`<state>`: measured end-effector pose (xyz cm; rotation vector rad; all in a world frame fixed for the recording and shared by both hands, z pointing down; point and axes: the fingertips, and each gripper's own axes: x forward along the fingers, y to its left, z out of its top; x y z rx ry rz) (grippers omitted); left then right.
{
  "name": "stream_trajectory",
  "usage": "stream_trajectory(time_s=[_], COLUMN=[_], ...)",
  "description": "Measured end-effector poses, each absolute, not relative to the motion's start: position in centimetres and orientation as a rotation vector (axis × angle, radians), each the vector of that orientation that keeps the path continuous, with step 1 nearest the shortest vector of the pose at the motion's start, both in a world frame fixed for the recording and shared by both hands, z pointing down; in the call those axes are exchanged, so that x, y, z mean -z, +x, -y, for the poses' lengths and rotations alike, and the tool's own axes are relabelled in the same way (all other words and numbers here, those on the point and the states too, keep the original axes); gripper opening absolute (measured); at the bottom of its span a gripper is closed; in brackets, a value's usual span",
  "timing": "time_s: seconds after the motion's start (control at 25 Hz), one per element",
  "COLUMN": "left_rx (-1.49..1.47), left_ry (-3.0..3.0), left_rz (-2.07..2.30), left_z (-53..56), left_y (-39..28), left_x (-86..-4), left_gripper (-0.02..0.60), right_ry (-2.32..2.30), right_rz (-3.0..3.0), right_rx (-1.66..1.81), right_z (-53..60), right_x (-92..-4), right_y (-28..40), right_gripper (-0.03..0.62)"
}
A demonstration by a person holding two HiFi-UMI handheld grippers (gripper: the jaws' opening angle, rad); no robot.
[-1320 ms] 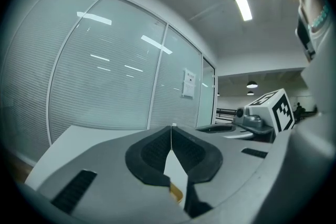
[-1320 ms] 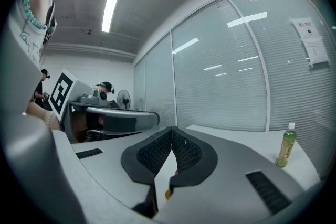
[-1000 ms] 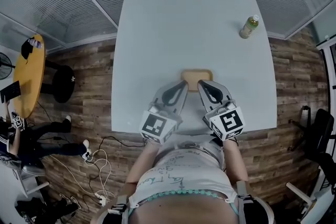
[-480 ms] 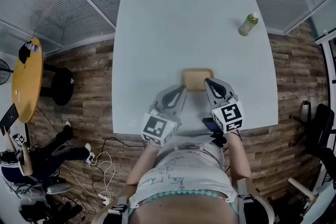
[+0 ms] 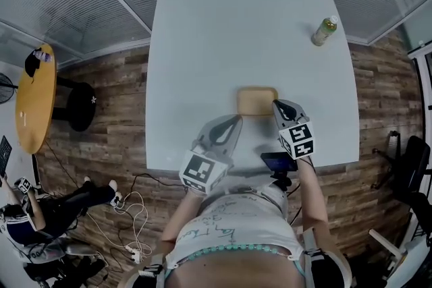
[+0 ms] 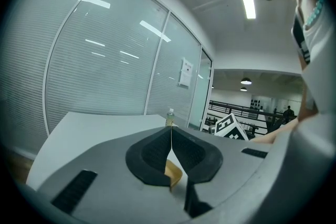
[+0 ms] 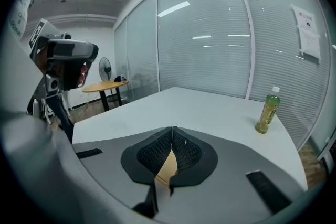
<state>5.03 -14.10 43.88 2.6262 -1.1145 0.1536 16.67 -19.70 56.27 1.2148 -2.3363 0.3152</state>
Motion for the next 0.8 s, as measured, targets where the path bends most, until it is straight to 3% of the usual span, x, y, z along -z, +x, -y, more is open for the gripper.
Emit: stream_trajectory(time_s=[0.8], left_rx=[-0.193], left_ry=[2.585], left_rz=[1.125], left_z=[13.3], left_y=[3.7], left_x=[-44.5], left_gripper=[0.0], right_ry=[1.132], right_rz=[2.097], right_rx=[-0.406], right_z=[20.6], right_x=[-65.8], right_y=[19.8], right_gripper=[0.002])
